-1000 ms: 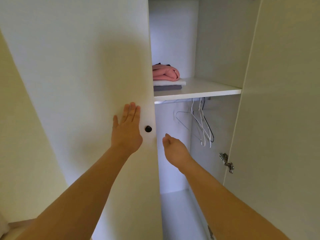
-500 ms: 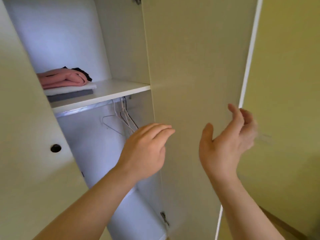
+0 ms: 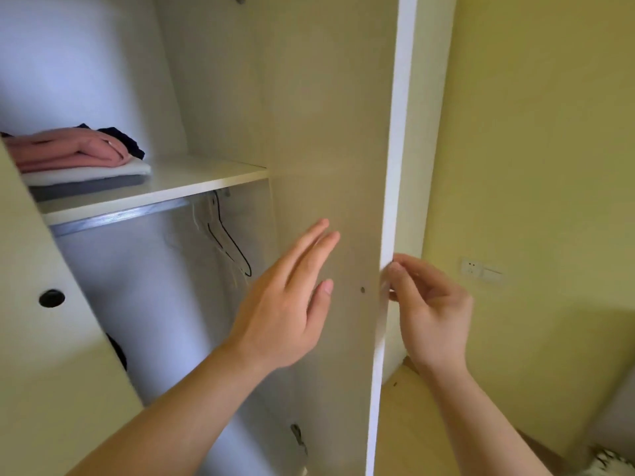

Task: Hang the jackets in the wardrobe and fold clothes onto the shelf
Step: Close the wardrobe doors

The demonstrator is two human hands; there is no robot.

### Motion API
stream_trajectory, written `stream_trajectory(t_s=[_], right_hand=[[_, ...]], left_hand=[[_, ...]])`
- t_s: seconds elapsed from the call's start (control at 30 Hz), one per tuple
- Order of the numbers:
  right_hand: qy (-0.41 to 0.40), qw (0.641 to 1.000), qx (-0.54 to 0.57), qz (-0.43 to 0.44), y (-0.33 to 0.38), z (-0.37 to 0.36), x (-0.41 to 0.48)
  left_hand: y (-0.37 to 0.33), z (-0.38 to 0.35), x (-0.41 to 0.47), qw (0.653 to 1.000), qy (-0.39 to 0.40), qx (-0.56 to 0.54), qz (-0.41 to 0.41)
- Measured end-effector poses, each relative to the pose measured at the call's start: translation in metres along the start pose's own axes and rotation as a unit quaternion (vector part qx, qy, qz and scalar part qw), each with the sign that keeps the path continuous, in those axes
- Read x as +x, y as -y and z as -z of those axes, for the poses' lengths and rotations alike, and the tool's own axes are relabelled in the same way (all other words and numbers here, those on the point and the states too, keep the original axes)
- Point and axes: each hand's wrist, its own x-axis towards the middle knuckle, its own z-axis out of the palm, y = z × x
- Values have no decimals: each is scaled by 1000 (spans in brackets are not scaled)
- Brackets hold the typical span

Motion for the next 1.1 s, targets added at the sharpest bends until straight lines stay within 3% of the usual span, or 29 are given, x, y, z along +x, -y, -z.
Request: stream_trajectory(t_s=[0.13,0.23,0.27,0.37,0.53,0.73,0.87,1.1], right_hand=[[179,982,23,59,-4,-23,-7],[214,953,-24,214,6,-49,-6],[235,945,-10,229,11,-58,-5],[306,929,5,209,17,-92,1],[338,911,-55,231,-7,-161,-7],[461,808,-251,266,-23,-242,-34],[483,779,-314,249,-24,-278,-44],[507,753,-351,231,-19,-309,-34]], left_hand=[[3,21,0,994,-59,61,-73],[11,42,-5,984,-66,141,-92],[17,49,-9,980,-69,167,-82],[40,71,-26,965,-60,253,-43],[72,111,-55,925,-18,379,32],[129,167,-74,833,81,525,158],[164,185,-74,795,154,565,159],[194,185,-64,745,198,604,203]])
